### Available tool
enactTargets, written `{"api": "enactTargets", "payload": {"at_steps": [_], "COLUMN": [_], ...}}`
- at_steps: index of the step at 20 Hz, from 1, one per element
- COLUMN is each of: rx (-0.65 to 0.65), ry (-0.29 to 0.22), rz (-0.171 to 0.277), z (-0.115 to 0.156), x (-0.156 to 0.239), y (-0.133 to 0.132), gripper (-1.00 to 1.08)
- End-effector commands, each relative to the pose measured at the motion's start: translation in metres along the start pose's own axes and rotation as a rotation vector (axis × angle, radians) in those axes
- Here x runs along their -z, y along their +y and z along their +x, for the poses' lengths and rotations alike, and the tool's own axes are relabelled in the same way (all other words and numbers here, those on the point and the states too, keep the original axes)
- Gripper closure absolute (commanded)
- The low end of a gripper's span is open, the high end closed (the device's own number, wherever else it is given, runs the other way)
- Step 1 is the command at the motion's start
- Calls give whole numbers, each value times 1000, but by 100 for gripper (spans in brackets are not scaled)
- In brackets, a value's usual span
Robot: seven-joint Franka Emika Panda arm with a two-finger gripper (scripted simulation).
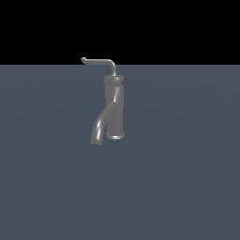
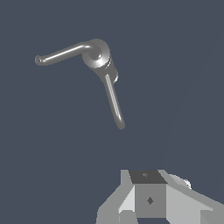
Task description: Turn on the faucet by rotating a designated handle.
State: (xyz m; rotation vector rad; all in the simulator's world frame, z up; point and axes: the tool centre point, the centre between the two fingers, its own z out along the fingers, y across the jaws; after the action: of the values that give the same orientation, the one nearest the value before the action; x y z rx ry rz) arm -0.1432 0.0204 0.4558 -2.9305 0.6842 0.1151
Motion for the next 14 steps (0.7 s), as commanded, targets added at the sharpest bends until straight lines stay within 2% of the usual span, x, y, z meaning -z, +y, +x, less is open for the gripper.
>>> {"api": "enactTargets", "payload": {"at_steps": [1,14], "rx": [-66,-410], "ry": [-6,-23], "rz": [7,12], "z": [12,71], "x": [-4,-32], "y": [-8,-49], "gripper": [108,108]}}
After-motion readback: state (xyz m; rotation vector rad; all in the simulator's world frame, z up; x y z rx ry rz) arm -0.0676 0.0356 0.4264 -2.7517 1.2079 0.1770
